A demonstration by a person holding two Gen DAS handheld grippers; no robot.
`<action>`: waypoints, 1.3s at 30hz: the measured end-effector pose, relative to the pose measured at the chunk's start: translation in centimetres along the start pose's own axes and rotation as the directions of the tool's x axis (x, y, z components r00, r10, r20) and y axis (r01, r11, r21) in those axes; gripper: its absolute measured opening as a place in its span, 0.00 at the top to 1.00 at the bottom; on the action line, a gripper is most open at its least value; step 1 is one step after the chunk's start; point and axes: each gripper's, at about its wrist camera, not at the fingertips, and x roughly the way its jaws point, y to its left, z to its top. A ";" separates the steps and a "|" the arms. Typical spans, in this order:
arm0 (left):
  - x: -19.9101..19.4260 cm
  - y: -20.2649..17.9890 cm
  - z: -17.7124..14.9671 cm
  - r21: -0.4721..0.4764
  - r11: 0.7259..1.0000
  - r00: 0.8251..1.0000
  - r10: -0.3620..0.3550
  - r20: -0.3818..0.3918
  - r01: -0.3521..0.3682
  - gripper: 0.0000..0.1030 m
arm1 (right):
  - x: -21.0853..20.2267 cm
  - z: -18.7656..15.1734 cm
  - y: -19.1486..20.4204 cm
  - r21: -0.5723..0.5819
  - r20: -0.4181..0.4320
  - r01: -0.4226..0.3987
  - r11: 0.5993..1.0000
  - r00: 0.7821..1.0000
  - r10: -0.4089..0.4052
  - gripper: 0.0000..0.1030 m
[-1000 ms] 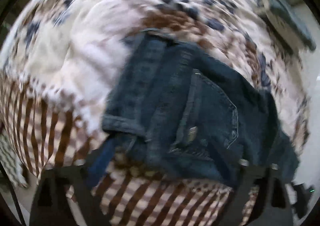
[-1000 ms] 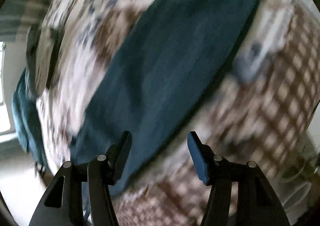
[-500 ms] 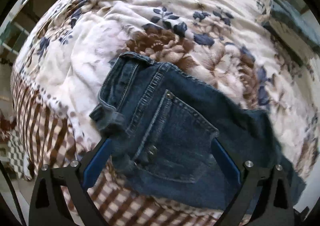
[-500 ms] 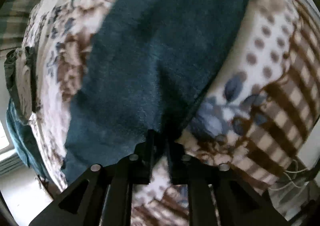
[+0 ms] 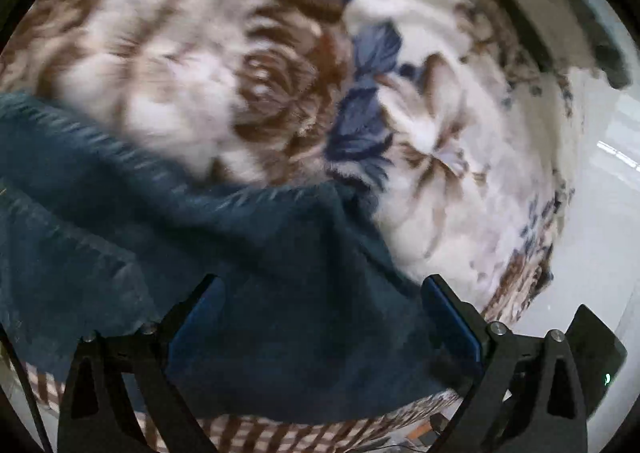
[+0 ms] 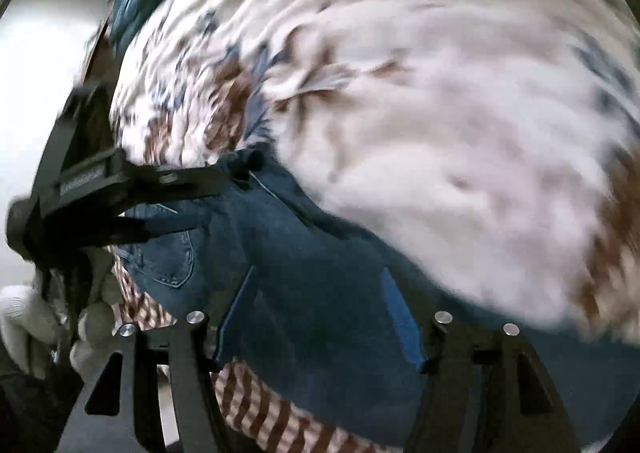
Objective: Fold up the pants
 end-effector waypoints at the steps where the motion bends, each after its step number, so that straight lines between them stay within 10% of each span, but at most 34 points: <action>1: 0.7 0.0 0.6 -0.015 1.000 1.000 0.006 -0.014 -0.007 0.04 | 1.2 0.2 0.3 -0.028 -0.033 0.035 0.999 0.999 -0.036 0.42; 6: 0.5 0.9 1.5 -0.089 0.996 1.000 -0.028 -0.005 0.027 0.04 | 3.4 0.3 0.9 -0.070 -0.080 0.052 0.996 0.995 -0.058 0.96; 13: 0.0 3.1 -1.1 -0.210 0.967 0.986 -0.158 -0.046 0.145 0.04 | 1.2 -3.0 1.6 -0.084 0.017 0.004 0.996 1.000 -0.003 0.97; 18: 1.9 2.3 -1.0 -0.193 0.977 0.995 -0.096 -0.036 0.088 0.05 | -0.2 -4.2 3.4 -0.185 0.041 -0.003 0.983 0.999 0.011 0.97; 26: 1.3 3.3 -1.4 -0.084 0.996 0.999 -0.032 0.028 0.034 0.59 | 0.7 -3.8 3.7 -0.295 -0.071 -0.074 0.953 0.996 0.056 0.96; 34: 1.8 3.2 -1.5 -0.054 0.998 0.999 -0.039 0.007 0.039 0.60 | 2.4 0.2 1.0 -0.256 -0.302 -0.218 0.942 0.944 0.136 0.84; 37: 1.6 3.4 -1.6 -0.054 0.998 0.999 -0.042 0.010 0.042 0.60 | 3.2 2.5 0.8 -0.276 -0.343 -0.288 0.917 0.921 0.186 0.42; 39: 1.1 4.4 -1.8 -0.068 0.997 0.999 -0.042 0.012 0.043 0.60 | 4.4 3.7 0.7 -0.268 -0.386 -0.343 0.900 0.895 0.226 0.40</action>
